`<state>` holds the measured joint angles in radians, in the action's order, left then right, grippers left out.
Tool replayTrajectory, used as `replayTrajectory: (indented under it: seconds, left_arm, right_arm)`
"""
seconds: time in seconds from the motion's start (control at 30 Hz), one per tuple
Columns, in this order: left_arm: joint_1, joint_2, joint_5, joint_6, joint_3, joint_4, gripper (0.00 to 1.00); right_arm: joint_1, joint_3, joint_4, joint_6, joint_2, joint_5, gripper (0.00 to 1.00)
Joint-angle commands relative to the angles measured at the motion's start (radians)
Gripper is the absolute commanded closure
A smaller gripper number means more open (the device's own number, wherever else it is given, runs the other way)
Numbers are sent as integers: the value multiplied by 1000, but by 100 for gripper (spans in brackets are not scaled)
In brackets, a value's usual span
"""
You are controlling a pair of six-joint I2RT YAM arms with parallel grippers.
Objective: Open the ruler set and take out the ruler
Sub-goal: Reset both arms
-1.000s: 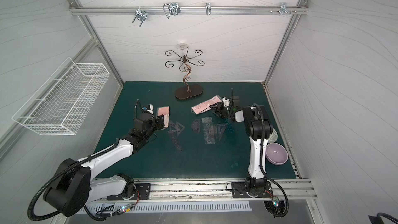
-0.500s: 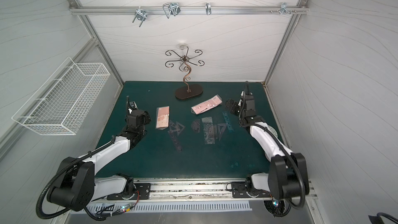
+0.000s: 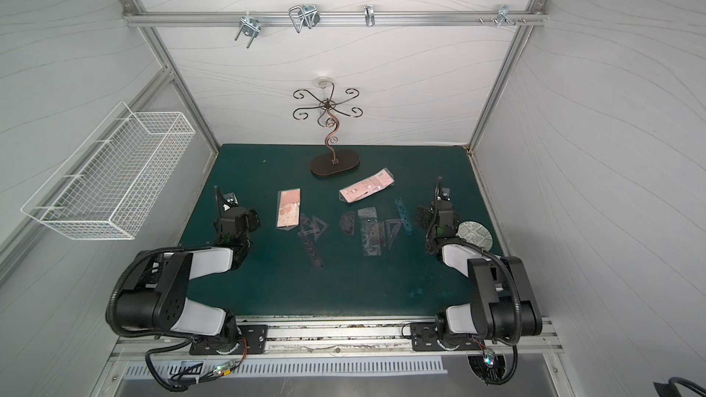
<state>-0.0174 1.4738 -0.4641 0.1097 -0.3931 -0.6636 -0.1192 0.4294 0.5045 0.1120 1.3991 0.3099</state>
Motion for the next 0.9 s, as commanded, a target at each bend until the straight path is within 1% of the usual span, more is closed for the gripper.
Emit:
replayTrajectory:
  seconds: [0.0, 0.03, 0.1, 0.13, 0.17, 0.2, 0.23, 0.27, 0.3, 0.33, 0.37, 0.4, 0.47, 0.57, 0.63, 0.7, 0.87]
  left_arm:
    - [28, -21, 123, 13, 22, -169, 11]
    - [27, -14, 149, -1, 80, -279, 11]
    - [22, 41, 185, -21, 186, -529, 10]
    - [21, 84, 200, -35, 203, -615, 10]
    - [18, 113, 203, -49, 189, -638, 9]
    - [17, 111, 207, -55, 162, -591, 9]
    - [17, 76, 214, -49, 94, -415, 8]
    - [19, 51, 212, -33, -17, -173, 7]
    - [22, 71, 216, -39, -75, -58, 4]
    - [24, 71, 223, -38, -17, -176, 1]
    - [27, 81, 166, -17, 14, -255, 1]
    - [25, 86, 149, -19, 2, -248, 1]
    - [22, 58, 156, -11, -22, -153, 1]
    - [20, 71, 156, -18, -11, -192, 1]
    - [22, 66, 157, -15, -16, -167, 1]
    - [22, 69, 157, -15, -16, -178, 1]
    - [22, 67, 158, -15, -16, -172, 1]
  right_arm:
    - [4, -55, 308, -82, 61, -103, 1]
    - [-18, -112, 449, -114, 107, -109, 1]
    - [-75, -224, 797, -192, 220, -64, 1]
    - [-84, -226, 883, -198, 255, -29, 1]
    - [-74, -190, 770, -177, 215, -28, 1]
    - [-48, -132, 605, -136, 180, -38, 1]
    - [-8, -37, 395, -83, 161, -65, 1]
    - [15, 22, 258, -58, 173, -78, 1]
    - [2, -29, 383, -79, 184, -57, 1]
    - [2, -38, 410, -69, 184, -37, 1]
    - [1, -18, 360, -65, 173, -41, 1]
    - [-5, -6, 321, -70, 170, -29, 1]
    - [-7, -22, 379, -74, 181, -22, 1]
    - [-10, -12, 350, -78, 179, -23, 1]
    - [-6, -5, 345, -77, 185, -32, 1]
    - [-6, -11, 351, -78, 183, -34, 1]
    - [-21, -14, 361, -95, 182, -11, 1]
